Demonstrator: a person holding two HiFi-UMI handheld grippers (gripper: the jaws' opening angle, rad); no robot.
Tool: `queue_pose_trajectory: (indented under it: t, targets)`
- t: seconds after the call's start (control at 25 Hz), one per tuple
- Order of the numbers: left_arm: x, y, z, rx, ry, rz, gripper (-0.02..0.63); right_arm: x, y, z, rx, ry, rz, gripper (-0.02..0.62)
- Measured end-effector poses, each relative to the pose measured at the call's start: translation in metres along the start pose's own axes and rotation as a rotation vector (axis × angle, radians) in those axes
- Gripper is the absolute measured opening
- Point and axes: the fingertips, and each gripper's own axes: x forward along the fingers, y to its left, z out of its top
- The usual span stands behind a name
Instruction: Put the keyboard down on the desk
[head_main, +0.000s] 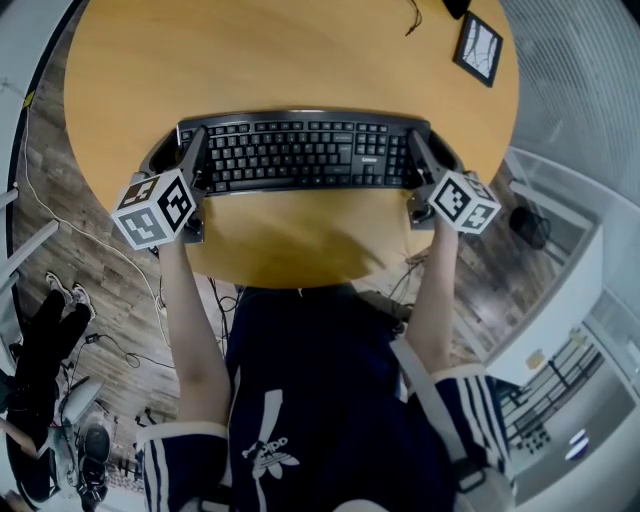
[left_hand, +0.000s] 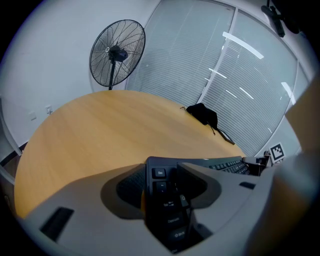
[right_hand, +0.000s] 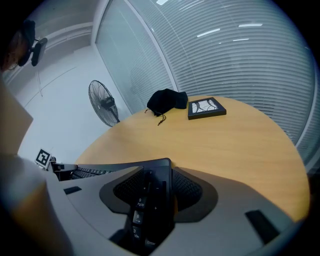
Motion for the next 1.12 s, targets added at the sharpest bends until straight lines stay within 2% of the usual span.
queue_pose_trajectory:
  t: [0.44, 0.68, 0.84, 0.92, 0.96, 1.12]
  targets:
    - [0.001, 0.000, 0.000, 0.027, -0.019, 0.036, 0.195, 0.004, -0.006, -0.006, 0.030, -0.016, -0.017, 0.163]
    - [-0.003, -0.001, 0.008, 0.126, -0.047, 0.093, 0.194, 0.001, -0.008, -0.002, -0.084, -0.029, -0.094, 0.163]
    - [-0.012, -0.003, 0.030, 0.155, -0.113, 0.123, 0.193, -0.007, 0.011, 0.017, -0.120, -0.094, -0.081, 0.158]
    - [-0.019, -0.008, 0.043, 0.165, -0.155, 0.116, 0.192, -0.011, 0.022, 0.028, -0.136, -0.136, -0.073, 0.128]
    - [-0.024, -0.011, 0.049, 0.171, -0.176, 0.113, 0.185, -0.014, 0.027, 0.032, -0.145, -0.155, -0.070, 0.113]
    - [-0.051, -0.029, 0.067, 0.197, -0.249, 0.105, 0.080, -0.031, 0.052, 0.047, -0.178, -0.212, -0.063, 0.044]
